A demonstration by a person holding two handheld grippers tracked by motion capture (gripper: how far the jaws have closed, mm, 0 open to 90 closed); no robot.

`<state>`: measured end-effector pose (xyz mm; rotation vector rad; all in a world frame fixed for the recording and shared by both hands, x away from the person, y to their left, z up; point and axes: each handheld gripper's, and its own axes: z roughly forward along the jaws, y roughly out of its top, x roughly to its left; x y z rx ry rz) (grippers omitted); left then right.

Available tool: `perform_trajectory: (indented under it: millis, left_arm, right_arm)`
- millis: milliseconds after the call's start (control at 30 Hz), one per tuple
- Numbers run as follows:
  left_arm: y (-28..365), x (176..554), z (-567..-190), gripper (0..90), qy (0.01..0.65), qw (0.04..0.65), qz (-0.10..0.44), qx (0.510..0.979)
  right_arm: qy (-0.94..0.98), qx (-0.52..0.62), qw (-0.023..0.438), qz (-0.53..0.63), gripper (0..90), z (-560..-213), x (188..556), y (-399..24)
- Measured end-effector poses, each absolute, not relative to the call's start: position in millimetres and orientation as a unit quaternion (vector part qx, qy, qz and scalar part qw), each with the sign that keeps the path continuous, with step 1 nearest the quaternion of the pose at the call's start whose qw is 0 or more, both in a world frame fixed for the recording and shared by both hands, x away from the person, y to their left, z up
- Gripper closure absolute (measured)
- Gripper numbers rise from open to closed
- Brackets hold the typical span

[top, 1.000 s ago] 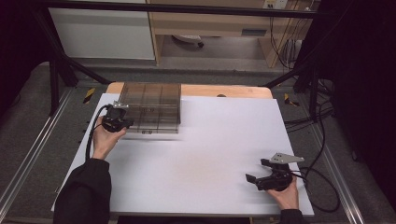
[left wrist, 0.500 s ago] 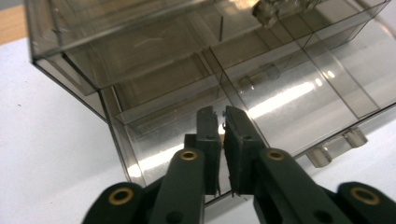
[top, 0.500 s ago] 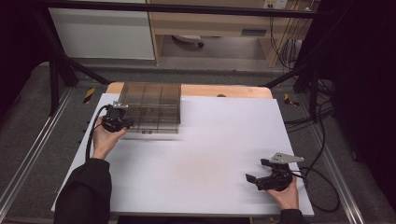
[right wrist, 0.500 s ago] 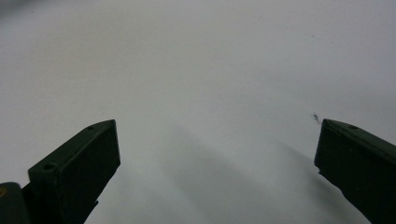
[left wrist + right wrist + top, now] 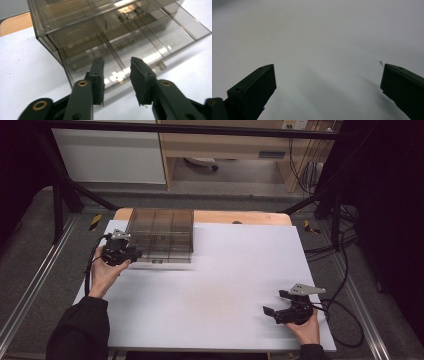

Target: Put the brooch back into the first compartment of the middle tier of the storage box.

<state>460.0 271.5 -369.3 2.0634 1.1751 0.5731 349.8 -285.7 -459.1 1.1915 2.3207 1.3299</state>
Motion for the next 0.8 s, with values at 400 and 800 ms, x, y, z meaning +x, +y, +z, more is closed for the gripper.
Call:
perform_trajectory:
  millis: [400,800]
  left_arm:
    - [274.6,428.8,-374.2,41.0,0.435,0.368,0.222,0.792]
    - [276.5,398.3,-394.6,18.8,0.427,0.392,0.214,0.787]
  right_arm:
    - [0.787,0.405,0.106,0.452,0.5,-459.4,350.1,-285.4]
    - [0.787,0.406,0.105,0.453,0.5,-459.2,350.0,-285.6]
